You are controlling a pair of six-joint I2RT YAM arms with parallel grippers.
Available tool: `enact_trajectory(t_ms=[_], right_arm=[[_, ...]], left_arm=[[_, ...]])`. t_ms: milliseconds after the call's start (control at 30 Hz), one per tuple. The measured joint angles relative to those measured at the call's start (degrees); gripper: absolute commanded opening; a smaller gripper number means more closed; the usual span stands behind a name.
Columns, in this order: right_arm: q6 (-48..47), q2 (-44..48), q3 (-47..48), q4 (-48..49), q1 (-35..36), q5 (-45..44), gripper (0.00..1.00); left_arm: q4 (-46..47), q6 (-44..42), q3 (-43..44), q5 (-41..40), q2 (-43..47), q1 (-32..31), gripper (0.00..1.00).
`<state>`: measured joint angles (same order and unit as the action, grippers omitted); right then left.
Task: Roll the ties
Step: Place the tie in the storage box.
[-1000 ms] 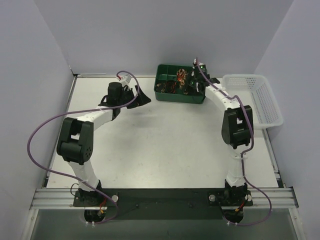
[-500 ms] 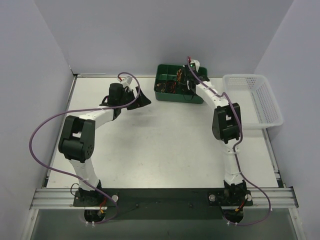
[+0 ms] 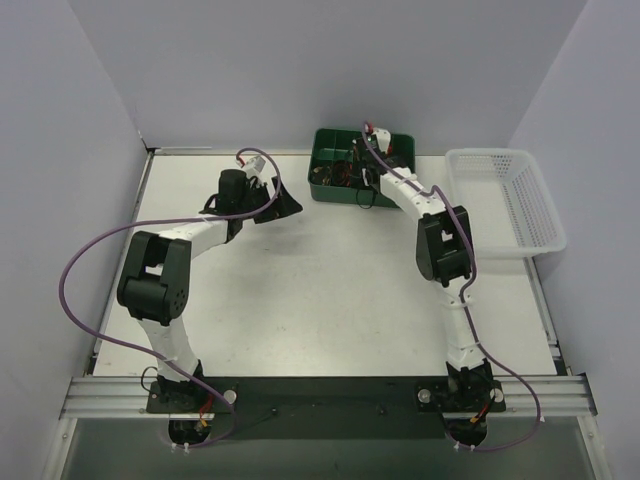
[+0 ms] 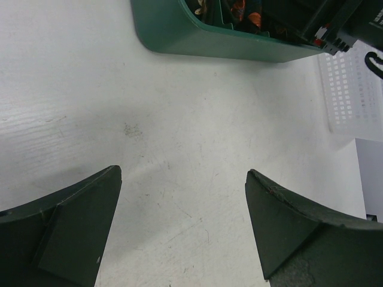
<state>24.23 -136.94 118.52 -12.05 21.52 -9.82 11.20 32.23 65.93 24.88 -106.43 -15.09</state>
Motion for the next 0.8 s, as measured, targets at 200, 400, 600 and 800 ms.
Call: enact_trajectory(t_ms=[200,400,600,800], right_arm=[[1.7,0.0,-1.7,1.2,0.3,-0.3,0.07],[2.1,0.0,-1.8,1.3,0.3,-0.1,0.38],[2.7,1.7,-3.8,2.5,0.3,0.9,0.55],[3.4,4.2,-5.6,1.3,0.3,3.1,0.6]], left_arm=[[0.5,-0.1,-0.5,0.3,0.0,0.0,0.94],[0.7,-0.2,-1.0,0.7,0.0,0.0,0.94],[1.4,-0.1,-1.2,0.9,0.0,0.0,0.94],[1.9,-0.1,-1.3,1.1,0.0,0.0,0.94]])
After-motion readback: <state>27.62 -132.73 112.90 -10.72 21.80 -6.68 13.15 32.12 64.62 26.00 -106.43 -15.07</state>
